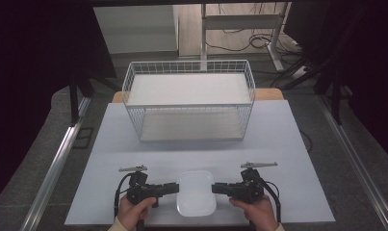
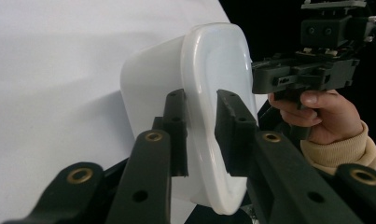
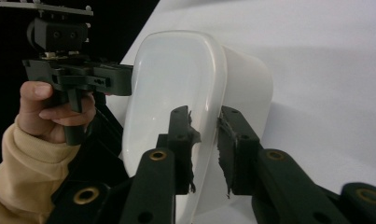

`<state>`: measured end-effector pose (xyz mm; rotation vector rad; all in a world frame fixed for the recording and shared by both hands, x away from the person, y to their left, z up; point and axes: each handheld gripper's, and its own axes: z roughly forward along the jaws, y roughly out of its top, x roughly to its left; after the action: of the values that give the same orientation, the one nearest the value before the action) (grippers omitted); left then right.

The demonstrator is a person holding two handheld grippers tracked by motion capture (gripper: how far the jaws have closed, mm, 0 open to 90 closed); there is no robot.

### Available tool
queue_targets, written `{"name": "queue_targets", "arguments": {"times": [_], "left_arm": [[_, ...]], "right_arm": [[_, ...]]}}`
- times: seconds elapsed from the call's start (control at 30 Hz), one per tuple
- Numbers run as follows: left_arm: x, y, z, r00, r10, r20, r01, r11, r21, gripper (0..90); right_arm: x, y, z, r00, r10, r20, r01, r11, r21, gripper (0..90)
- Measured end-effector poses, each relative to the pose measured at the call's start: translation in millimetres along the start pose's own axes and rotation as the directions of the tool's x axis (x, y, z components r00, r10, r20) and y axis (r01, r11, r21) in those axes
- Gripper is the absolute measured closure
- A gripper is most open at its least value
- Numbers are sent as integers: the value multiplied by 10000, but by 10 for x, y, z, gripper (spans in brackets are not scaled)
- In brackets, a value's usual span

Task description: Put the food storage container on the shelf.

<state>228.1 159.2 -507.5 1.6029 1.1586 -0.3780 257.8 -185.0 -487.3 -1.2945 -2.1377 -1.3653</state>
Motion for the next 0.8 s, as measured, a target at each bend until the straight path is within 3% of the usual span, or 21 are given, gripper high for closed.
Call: {"name": "queue_targets", "arguments": {"times": [0.3,0.8], "left_arm": [[-68,9,-44,9986,502,-154,-504,9987,-71,804],[-207,84,-161,9900,1378,-312,-1391,9894,-410,804]], "right_arm": [[64,-13,-65,9995,-294,-140,291,9993,-246,807],[207,62,-135,9893,-1443,-188,1427,9873,-690,809]]}}
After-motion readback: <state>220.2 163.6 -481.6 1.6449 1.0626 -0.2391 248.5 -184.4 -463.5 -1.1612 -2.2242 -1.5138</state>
